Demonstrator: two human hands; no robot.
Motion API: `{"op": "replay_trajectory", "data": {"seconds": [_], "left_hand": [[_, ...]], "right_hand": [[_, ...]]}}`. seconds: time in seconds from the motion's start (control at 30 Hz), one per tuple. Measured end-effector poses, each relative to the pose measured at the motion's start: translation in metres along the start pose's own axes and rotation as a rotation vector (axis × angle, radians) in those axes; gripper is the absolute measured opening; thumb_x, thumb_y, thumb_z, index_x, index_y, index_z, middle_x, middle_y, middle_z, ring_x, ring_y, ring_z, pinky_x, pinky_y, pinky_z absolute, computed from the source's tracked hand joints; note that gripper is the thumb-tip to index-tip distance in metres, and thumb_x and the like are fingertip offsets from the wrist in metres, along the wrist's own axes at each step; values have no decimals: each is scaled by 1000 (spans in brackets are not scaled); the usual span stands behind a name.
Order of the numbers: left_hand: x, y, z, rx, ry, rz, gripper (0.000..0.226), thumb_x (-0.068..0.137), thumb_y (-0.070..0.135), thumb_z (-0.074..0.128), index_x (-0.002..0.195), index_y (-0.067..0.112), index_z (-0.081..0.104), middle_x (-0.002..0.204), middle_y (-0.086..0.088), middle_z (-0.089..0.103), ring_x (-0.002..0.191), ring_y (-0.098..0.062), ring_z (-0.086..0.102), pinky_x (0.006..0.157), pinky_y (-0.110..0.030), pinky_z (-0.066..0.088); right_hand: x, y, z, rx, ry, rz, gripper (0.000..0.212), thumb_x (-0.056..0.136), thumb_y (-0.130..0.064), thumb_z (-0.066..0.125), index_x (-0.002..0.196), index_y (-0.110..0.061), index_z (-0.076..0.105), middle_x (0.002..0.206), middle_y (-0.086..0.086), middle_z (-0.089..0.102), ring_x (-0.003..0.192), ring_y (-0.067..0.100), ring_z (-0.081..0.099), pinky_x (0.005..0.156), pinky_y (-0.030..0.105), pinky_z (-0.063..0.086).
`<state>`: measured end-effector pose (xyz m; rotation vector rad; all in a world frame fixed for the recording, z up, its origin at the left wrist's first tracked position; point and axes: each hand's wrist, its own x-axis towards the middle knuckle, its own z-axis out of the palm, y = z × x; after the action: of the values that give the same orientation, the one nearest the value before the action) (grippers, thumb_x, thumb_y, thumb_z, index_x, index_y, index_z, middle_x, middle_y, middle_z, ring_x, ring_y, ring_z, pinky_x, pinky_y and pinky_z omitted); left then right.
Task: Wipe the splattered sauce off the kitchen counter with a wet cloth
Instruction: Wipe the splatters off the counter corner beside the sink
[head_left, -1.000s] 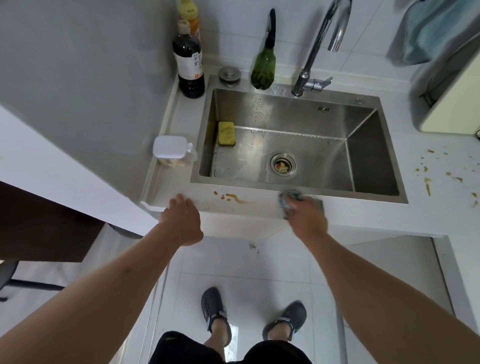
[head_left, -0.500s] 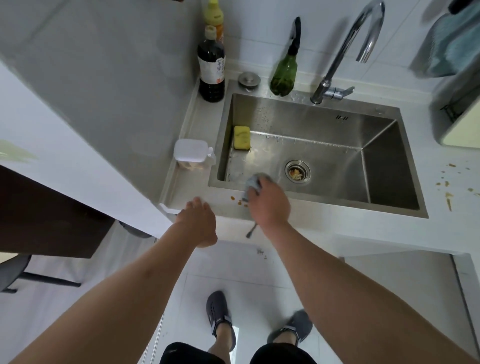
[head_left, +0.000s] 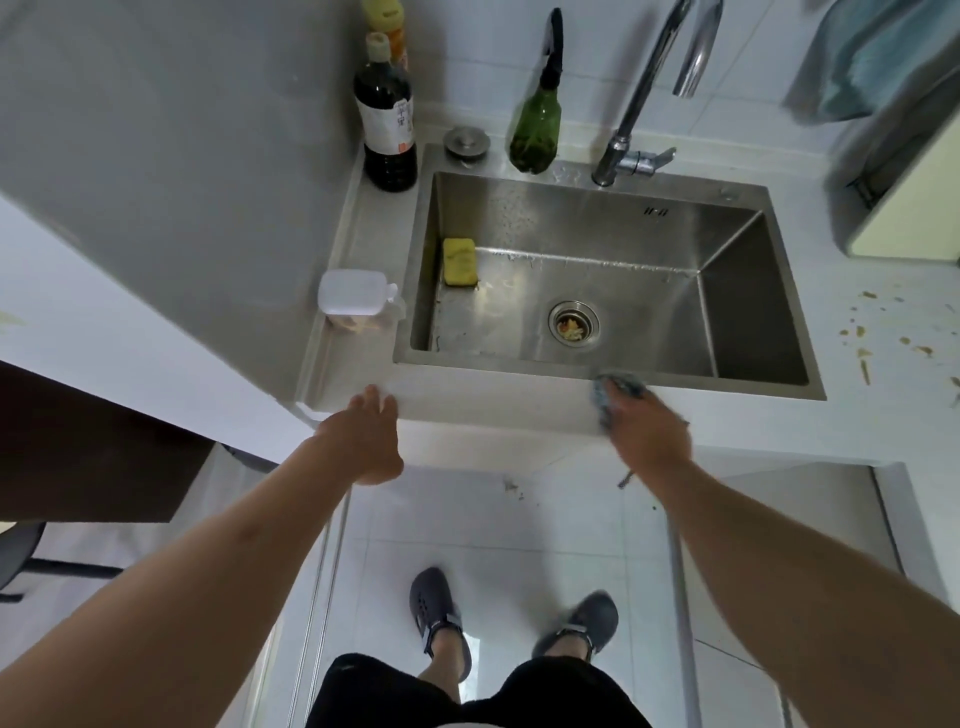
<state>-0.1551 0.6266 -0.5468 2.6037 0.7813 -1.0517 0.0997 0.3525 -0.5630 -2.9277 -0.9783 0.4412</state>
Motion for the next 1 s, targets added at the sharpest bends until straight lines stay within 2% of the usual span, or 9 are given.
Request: {"op": "replay_trajectory", "data": {"seconds": [0.07,0.17,0.27,0.37,0.5,0.6,0.67,0.8,1.0], "left_hand": [[-2,-3,-7,-16,-38,23,90,97,24,54,166,14,-3,173,-14,-12,160,-34,10,125,-50,29],[-2,-3,-12,-13,-49,29,89,94,22,56,166,14,4,172,-14,-2,156,-33,23,121,-48,35],[-4,-1,-12,-22,-59,16,91,93,22,58,166,13,4,172,-14,-3,156,-33,22,120,-48,36],[-4,2,-15,-33,-56,-5,89,93,23,57,165,13,7,173,-14,-3,155,-34,24,120,-47,36],[-7,21,-18,-98,7,-134,70,90,26,53,157,14,34,159,-12,32,137,-31,48,108,-45,47],[-6,52,-31,-95,128,-193,35,91,21,54,124,14,61,110,-3,58,100,-24,60,87,-37,53],[-3,84,-41,-114,211,-152,26,91,20,55,115,16,64,101,-1,61,92,-23,60,83,-35,54],[4,153,-55,-199,231,1,32,95,22,54,126,17,62,123,-5,67,111,-26,62,97,-40,54],[8,235,-62,-188,146,99,53,97,19,49,150,18,48,150,-6,53,137,-27,50,110,-39,43]], "right_hand": [[2,28,-4,-46,-39,214,46,98,-31,48,144,-35,46,140,11,55,115,37,61,78,39,46],[11,-4,10,19,-12,333,41,97,-32,53,133,-13,52,124,18,62,107,36,63,76,36,46],[14,-80,29,85,17,194,43,97,-31,50,133,-8,49,122,17,63,103,33,64,77,35,49],[7,-160,44,120,-4,-93,45,99,-31,44,143,-18,43,130,13,60,111,31,59,86,38,51],[-12,-223,43,77,-127,-339,54,96,-33,53,147,-31,38,133,13,53,119,37,52,90,47,50],[-11,-193,43,62,-72,-314,54,94,-29,56,146,-30,42,130,13,54,115,37,55,90,45,49],[-10,-154,41,63,-58,-255,58,92,-25,56,147,-31,42,132,13,53,116,37,55,93,45,49],[-7,-59,32,66,-52,-105,65,93,-25,51,154,-37,32,139,15,49,120,39,52,97,46,48],[-6,84,14,57,-67,128,68,96,-23,46,158,-40,22,152,15,39,136,39,42,110,48,39]]}}
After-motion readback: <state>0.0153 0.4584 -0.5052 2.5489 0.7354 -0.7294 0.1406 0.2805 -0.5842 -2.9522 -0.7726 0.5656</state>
